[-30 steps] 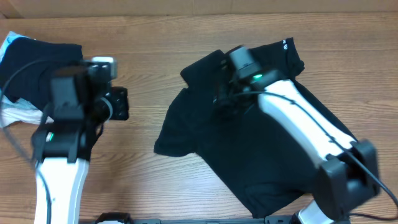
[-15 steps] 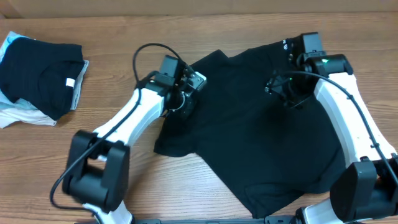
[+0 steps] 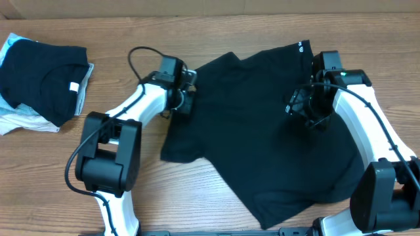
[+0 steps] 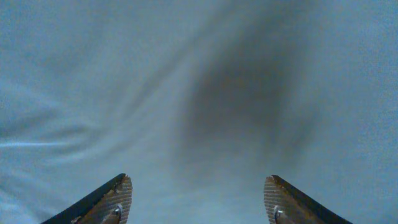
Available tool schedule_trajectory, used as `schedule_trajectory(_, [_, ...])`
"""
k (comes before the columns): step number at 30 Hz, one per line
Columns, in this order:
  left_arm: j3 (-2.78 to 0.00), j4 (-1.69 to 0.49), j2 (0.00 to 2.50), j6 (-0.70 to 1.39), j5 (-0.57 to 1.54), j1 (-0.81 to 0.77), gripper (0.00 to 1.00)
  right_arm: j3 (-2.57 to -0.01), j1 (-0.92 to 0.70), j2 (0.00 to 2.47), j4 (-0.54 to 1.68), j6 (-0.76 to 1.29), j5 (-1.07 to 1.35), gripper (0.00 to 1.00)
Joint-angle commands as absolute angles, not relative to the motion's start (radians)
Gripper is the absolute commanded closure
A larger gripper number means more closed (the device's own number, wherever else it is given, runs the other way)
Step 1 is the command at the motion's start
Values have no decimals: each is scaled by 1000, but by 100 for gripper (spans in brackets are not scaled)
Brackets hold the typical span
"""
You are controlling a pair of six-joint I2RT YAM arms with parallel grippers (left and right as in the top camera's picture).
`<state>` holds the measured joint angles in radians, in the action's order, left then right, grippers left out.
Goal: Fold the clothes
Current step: 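Grasp shirt corners with both grippers and stretch it apart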
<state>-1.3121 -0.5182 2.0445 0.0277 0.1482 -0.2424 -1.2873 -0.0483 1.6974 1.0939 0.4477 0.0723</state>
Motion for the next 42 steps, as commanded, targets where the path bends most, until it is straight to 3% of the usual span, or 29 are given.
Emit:
schedule_trajectory(1, [-1261,-633,2136,299,-142,-77,96,-1219,-35,1697,1048,484,42,24])
schedule_trajectory(11, [-1261,-751,2037,315,-62,187,96,-975,24,1697,798,499,45,17])
schedule_trajectory(20, [-1261,-749,1690,265,-27,169,96,-831,81,1726,648,585,-79,16])
schedule_trajectory(25, [-1261,-771,1563,217,21,168,95,-830,114,1739,624,492,46,15])
schedule_trajectory(27, [-1261,-784,1532,199,46,168,93,-838,118,1739,607,386,105,23])
schedule_trajectory(30, [-1261,-804,1516,179,68,168,90,-856,139,1739,618,458,63,25])
schedule_trajectory(31, [-1261,-812,1516,179,78,168,90,-857,155,1739,613,486,53,30])
schedule_trajectory(33, [-1261,-831,1516,179,99,168,89,-857,189,1742,591,513,43,66])
schedule_trajectory(34, [-1261,-837,1516,178,103,168,89,-857,205,1743,575,521,37,76])
schedule_trajectory(35, [-1261,-843,1516,178,108,168,89,-857,229,1747,544,529,30,85])
schedule_trajectory(38, [-1261,-859,1516,174,110,168,89,-857,295,1765,437,535,32,95])
schedule_trajectory(40, [-1261,-863,1516,151,123,168,89,-857,326,1778,400,575,42,96])
schedule_trajectory(41, [-1261,-864,1516,139,128,168,89,-857,339,1784,384,577,66,83])
schedule_trajectory(42, [-1261,-865,1516,132,128,168,88,-857,345,1790,375,575,91,57])
